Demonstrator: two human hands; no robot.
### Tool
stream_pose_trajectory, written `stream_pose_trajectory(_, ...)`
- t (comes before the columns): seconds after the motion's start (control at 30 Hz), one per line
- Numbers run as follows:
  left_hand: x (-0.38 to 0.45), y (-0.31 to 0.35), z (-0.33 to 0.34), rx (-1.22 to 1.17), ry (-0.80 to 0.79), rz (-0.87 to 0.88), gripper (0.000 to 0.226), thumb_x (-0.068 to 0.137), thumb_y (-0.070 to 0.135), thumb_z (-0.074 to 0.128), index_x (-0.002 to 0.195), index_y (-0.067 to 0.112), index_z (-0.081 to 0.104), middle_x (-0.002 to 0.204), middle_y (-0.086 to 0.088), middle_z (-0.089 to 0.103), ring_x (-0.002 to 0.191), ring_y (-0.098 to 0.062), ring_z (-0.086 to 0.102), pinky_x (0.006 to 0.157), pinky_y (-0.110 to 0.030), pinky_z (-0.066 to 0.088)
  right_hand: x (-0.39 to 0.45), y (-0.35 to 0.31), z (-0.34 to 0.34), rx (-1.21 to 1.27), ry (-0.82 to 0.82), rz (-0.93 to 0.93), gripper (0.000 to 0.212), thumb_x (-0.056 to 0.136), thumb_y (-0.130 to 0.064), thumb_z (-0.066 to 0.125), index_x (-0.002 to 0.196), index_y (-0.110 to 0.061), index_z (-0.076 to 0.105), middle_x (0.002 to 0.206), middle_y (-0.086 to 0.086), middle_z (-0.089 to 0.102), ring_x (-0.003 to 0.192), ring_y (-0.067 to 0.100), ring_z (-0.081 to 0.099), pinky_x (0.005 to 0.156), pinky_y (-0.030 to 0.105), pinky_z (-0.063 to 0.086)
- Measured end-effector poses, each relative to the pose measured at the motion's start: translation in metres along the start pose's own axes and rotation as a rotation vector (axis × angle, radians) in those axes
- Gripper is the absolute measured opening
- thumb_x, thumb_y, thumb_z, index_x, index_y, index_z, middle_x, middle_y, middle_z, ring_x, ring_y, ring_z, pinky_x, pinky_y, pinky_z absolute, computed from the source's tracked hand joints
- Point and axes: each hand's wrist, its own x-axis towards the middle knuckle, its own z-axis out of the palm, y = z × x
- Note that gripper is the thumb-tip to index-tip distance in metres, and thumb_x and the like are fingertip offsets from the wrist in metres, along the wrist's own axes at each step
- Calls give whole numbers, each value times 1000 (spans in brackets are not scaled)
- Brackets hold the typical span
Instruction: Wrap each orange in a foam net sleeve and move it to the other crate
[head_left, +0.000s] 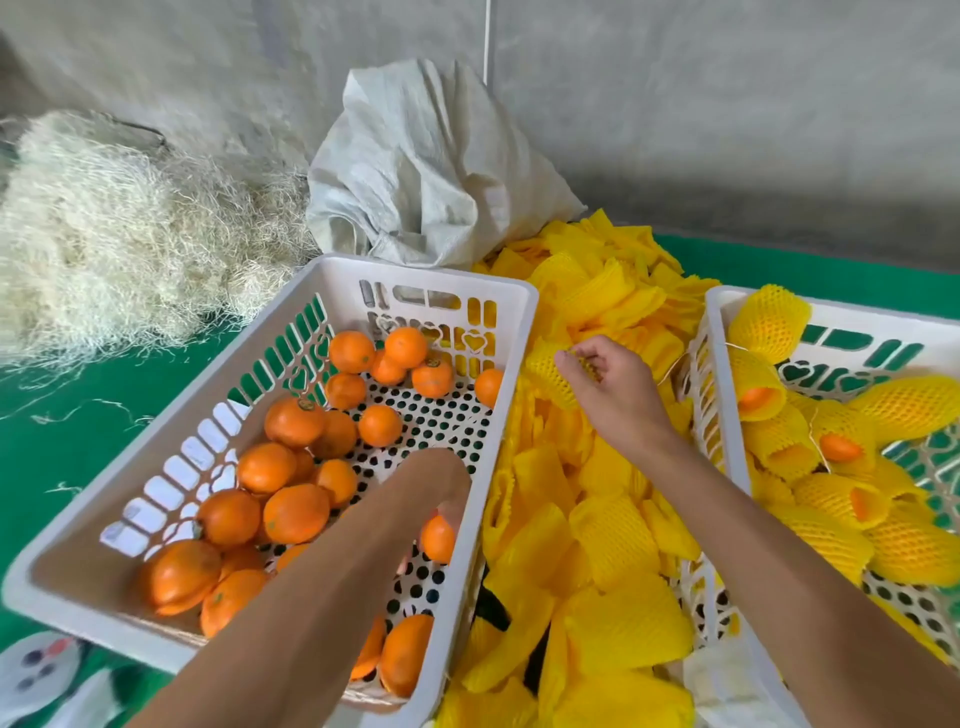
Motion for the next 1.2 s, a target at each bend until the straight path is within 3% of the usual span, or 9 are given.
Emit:
stream_pose_trajectory(0.1, 10, -6, 6, -105, -175, -45, 50, 102, 17, 65, 144, -7, 49, 142, -28, 59, 126, -36, 66, 108, -42, 53, -1, 1, 0, -36, -27, 18, 22, 99, -43, 64, 100, -21, 65, 106, -4, 69, 109, 13, 61, 90, 34, 50)
stream_pose_trajectory(0.2, 12, -11, -9, -138, -130, -25, 69, 98, 23, 72, 153, -3, 39, 135, -30, 61, 110, -34, 74, 95, -43, 61, -1, 2, 0, -56, -47, 35, 25, 99, -46, 62, 103, -21, 65, 111, -2, 68, 113, 13, 60, 92, 35, 49)
stream_pose_trajectory(0.33, 4, -13, -39, -190, 354, 80, 82, 94, 26, 76, 158, 19, 25, 129, -20, 62, 84, -29, 77, 79, -44, 66, 0, 2, -1, -84, -47, 45, 24, 100, -46, 61, 104, -23, 64, 115, -2, 68, 114, 12, 58, 89, 32, 47)
stream_pose_trajectory(0.47, -7, -8, -56, -242, 1033, 262, 65, 94, 35, 74, 146, 19, 38, 123, -13, 56, 99, -33, 66, 69, -40, 52, 1, 3, -1, -80, -34, 62, 23, 100, -46, 60, 105, -24, 63, 116, -3, 67, 113, 11, 58, 89, 32, 47)
stream_pose_trajectory(0.6, -20, 14, -58, -537, 1413, 678, 63, 97, 31, 73, 151, 29, 40, 141, -10, 42, 106, -27, 61, 79, -32, 55, 4, 1, -2, -7, 48, 63, 26, 102, -46, 57, 108, -21, 63, 110, -5, 67, 107, 9, 59, 84, 30, 47)
stream_pose_trajectory(0.7, -34, 37, -51, -607, 1405, 972, 71, 97, 36, 73, 157, 38, 33, 145, 0, 39, 112, -7, 52, 85, -9, 48, 4, -4, 0, 87, 180, 60, 29, 104, -47, 52, 110, -20, 60, 92, -5, 65, 78, 6, 59, 70, 28, 45)
stream_pose_trajectory(0.77, -41, 49, -41, -629, 1335, 1028, 82, 95, 39, 74, 160, 38, 23, 147, 6, 44, 110, -4, 53, 82, -11, 47, 3, -10, 0, 157, 265, 52, 30, 105, -46, 49, 109, -18, 57, 84, -6, 60, 65, 2, 52, 62, 26, 42)
stream_pose_trajectory(1.03, -33, 55, -34, -586, 1271, 920, 74, 99, 39, 70, 160, 22, 32, 149, -1, 47, 120, -19, 60, 94, -31, 55, -6, -31, -1, 242, 417, -166, 15, 108, -35, 48, 106, -21, 51, 70, -23, 52, 57, -1, 45, 51, 12, 36)
stream_pose_trajectory(1.2, -33, 54, -35, -506, 1267, 905, 82, 102, 40, 65, 167, 24, 18, 145, -4, 54, 113, -17, 63, 89, -18, 46, -6, -34, -4, 105, 389, -209, 15, 108, -39, 48, 110, -26, 55, 85, -24, 59, 74, 2, 57, 58, 11, 42)
